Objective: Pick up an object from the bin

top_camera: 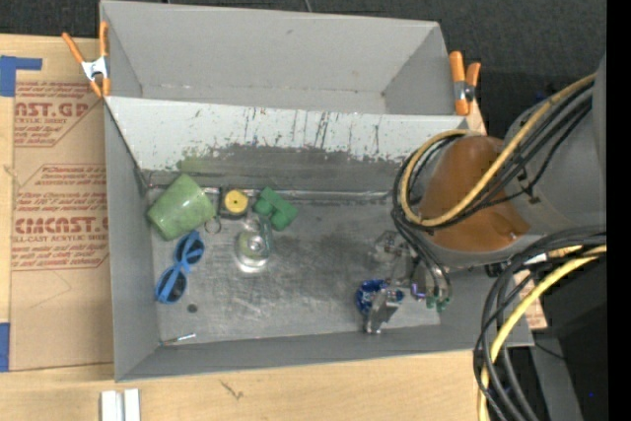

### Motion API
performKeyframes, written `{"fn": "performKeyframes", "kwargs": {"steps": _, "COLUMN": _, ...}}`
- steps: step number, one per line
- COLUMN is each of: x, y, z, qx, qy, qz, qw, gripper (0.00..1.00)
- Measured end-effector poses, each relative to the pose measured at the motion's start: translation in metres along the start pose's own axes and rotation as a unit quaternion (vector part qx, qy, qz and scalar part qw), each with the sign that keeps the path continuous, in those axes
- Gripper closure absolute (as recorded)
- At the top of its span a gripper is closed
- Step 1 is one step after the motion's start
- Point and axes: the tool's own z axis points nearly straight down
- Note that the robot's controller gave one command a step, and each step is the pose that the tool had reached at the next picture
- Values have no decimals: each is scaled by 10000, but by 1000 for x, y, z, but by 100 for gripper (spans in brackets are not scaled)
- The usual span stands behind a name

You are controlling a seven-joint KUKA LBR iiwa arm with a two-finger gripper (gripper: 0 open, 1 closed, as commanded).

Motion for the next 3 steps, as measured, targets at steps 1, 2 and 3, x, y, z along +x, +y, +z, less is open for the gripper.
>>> {"fn": "performKeyframes", "kwargs": {"steps": 1, "x": -1, "y": 0, "z": -1, "qx": -6, "qy": -23, "qz": 5, "qw": 10000, "gripper": 100}}
{"fn": "performKeyframes", "kwargs": {"steps": 2, "x": -3, "y": 1, "z": -46, "qx": -11, "qy": 38, "qz": 2, "qw": 10000, "gripper": 100}}
{"fn": "performKeyframes", "kwargs": {"steps": 3, "x": -4, "y": 1, "z": -77, "qx": -11, "qy": 41, "qz": -1, "qw": 10000, "gripper": 100}}
